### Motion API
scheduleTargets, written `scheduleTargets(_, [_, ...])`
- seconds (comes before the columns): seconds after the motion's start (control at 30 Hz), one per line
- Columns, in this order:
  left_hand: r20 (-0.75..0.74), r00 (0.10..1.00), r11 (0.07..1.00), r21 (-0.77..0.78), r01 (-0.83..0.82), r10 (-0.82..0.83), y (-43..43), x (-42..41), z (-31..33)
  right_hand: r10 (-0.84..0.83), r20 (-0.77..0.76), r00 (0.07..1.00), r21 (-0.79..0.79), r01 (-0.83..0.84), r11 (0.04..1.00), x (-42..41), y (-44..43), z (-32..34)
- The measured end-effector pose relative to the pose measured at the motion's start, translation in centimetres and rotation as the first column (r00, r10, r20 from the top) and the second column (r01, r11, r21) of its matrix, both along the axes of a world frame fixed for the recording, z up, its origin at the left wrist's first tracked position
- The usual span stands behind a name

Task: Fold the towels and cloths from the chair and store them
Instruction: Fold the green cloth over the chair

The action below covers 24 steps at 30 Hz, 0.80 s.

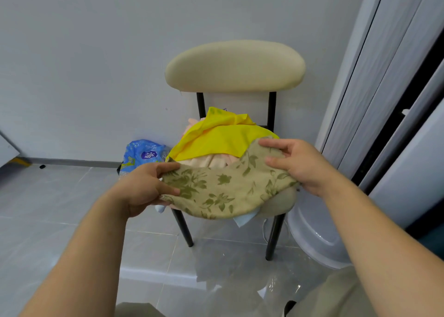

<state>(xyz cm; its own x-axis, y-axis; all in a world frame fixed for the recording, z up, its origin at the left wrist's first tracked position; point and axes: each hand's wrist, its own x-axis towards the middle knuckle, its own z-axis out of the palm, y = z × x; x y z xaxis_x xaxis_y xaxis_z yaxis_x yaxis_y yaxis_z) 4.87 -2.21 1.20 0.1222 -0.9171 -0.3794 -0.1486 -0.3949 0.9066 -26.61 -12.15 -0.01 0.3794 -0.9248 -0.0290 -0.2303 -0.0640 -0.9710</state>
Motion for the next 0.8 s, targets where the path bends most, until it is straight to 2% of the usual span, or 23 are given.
scheduleTargets(0.07, [-0.058, 0.998, 1.000, -0.010, 0.001, -0.002, 0.3, 0.0, 0.6, -0.015, -0.051, 0.999, -0.041, 0.013, 0.999, 0.3, -0.1, -0.3])
scheduleTargets(0.1, [-0.105, 0.994, 1.000, -0.017, 0.002, -0.004, 0.4, 0.1, 0.9, -0.007, -0.005, 1.000, -0.010, 0.007, 1.000, 0.3, -0.2, -0.2])
scheduleTargets(0.17, [-0.247, 0.969, 0.999, -0.040, -0.009, -0.001, 0.6, 0.5, 1.4, -0.007, 0.218, 0.976, 0.094, -0.014, 0.996, 0.2, 0.0, 0.2])
scheduleTargets(0.2, [-0.279, 0.960, 0.998, -0.054, -0.016, 0.001, 0.6, 0.7, 1.5, -0.026, 0.266, 0.964, 0.127, -0.008, 0.992, 0.1, -0.1, 0.2])
scheduleTargets(0.23, [-0.257, 0.966, 0.998, -0.058, -0.026, 0.010, 0.5, 0.9, 1.4, -0.044, 0.243, 0.969, 0.120, 0.015, 0.993, 0.0, -0.2, 0.2])
scheduleTargets(0.33, [-0.067, 0.997, 0.999, -0.018, -0.027, 0.026, 0.6, 0.7, 1.0, -0.028, -0.125, 0.992, -0.040, 0.023, 0.999, 0.0, 0.0, -0.4])
scheduleTargets(0.37, [-0.050, 0.999, 1.000, -0.004, -0.016, 0.016, 0.6, 0.6, 0.9, -0.012, -0.122, 0.992, -0.015, 0.011, 1.000, 0.1, 0.1, -0.4])
scheduleTargets(0.47, [-0.091, 0.996, 1.000, -0.010, 0.001, -0.002, 0.5, 0.3, 0.8, 0.016, 0.047, 0.999, 0.095, -0.021, 0.995, 0.5, 0.3, -0.1])
scheduleTargets(0.5, [-0.071, 0.997, 1.000, -0.011, -0.019, 0.019, 0.4, 0.2, 0.7, 0.006, 0.002, 1.000, 0.039, -0.006, 0.999, 0.5, 0.2, -0.1])
scheduleTargets(0.57, [-0.022, 0.998, 0.998, 0.022, -0.064, 0.064, 0.3, 0.0, 0.3, -0.021, -0.234, 0.972, -0.042, 0.012, 0.999, 0.6, 0.4, -0.4])
scheduleTargets(0.6, [-0.032, 0.997, 0.996, 0.048, -0.069, 0.071, 0.3, 0.0, 0.1, -0.002, -0.252, 0.968, -0.005, 0.001, 1.000, 0.6, 0.5, -0.6])
scheduleTargets(0.7, [-0.090, 0.994, 0.997, 0.054, -0.054, 0.059, 0.4, 0.3, 0.0, 0.040, -0.060, 0.997, 0.052, -0.037, 0.998, 0.7, 0.2, -1.0])
scheduleTargets(0.73, [-0.062, 0.996, 0.997, 0.042, -0.060, 0.063, 0.4, 0.4, 0.0, 0.011, -0.077, 0.997, -0.001, -0.012, 1.000, 0.7, 0.2, -1.0])
scheduleTargets(0.8, [0.061, 0.996, 0.996, 0.042, -0.074, 0.071, 0.5, 0.5, -0.1, -0.013, -0.240, 0.971, -0.088, -0.009, 0.996, 0.8, 0.5, -1.0])
